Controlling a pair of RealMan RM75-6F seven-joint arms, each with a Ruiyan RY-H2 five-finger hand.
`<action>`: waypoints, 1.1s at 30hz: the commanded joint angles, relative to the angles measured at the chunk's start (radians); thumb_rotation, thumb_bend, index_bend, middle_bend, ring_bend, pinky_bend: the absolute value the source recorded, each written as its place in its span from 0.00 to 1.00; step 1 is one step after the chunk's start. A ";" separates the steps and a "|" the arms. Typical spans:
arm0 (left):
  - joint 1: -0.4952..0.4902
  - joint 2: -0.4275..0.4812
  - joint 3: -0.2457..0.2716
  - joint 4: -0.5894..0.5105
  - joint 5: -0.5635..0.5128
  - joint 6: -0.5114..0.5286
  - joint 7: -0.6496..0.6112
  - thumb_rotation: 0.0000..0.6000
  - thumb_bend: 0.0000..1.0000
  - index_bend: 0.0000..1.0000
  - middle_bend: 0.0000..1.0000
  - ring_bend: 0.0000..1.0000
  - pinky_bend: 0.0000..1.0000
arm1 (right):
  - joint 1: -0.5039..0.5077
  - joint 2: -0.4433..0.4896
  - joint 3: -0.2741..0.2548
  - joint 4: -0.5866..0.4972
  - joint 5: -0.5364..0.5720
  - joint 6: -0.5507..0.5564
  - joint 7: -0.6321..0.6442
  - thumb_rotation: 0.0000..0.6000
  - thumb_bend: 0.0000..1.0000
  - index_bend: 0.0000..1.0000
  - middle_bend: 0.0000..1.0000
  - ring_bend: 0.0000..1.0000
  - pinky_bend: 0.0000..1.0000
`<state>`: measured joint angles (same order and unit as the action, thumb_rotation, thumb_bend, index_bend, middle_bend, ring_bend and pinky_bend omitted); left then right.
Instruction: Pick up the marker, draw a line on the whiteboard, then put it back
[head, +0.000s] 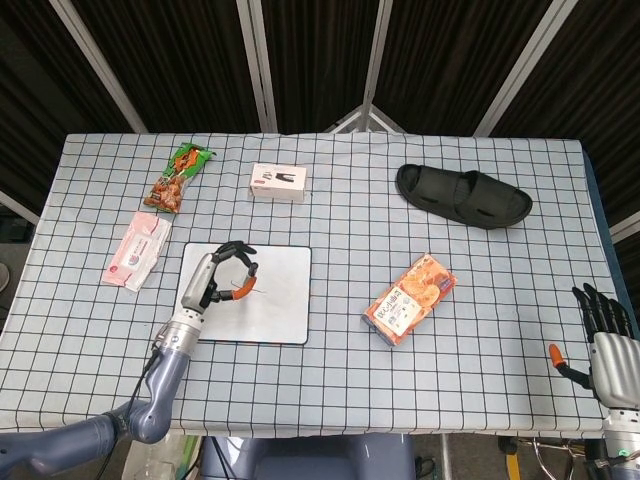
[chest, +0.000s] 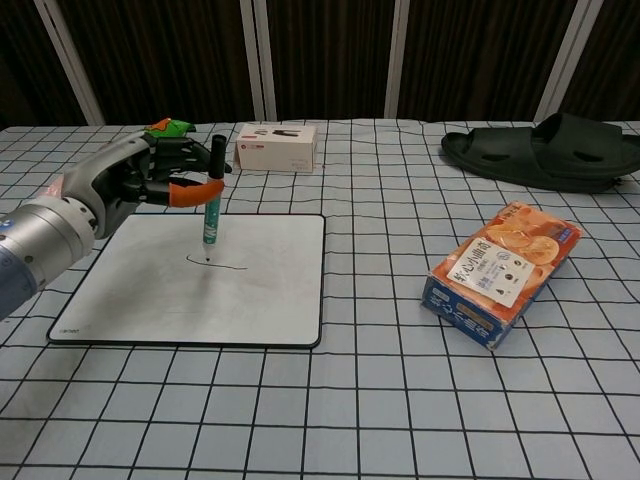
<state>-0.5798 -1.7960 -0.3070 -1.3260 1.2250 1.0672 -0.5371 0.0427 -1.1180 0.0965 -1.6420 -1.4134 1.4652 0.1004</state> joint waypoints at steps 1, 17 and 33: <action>-0.005 -0.012 -0.003 0.008 -0.005 0.000 0.009 1.00 0.57 0.78 0.31 0.15 0.20 | -0.001 0.000 -0.001 0.000 0.000 0.000 0.002 1.00 0.34 0.00 0.00 0.00 0.00; -0.019 -0.038 -0.010 0.038 -0.022 -0.018 0.030 1.00 0.57 0.78 0.31 0.15 0.20 | -0.003 0.001 -0.003 0.002 -0.004 0.003 0.008 1.00 0.34 0.00 0.00 0.00 0.00; 0.014 -0.002 0.028 -0.005 -0.019 -0.016 0.057 1.00 0.57 0.79 0.31 0.15 0.20 | -0.001 -0.001 -0.001 0.003 -0.006 0.002 0.003 1.00 0.34 0.00 0.00 0.00 0.00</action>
<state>-0.5724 -1.8046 -0.2851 -1.3230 1.2061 1.0493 -0.4843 0.0416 -1.1189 0.0953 -1.6395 -1.4194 1.4674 0.1036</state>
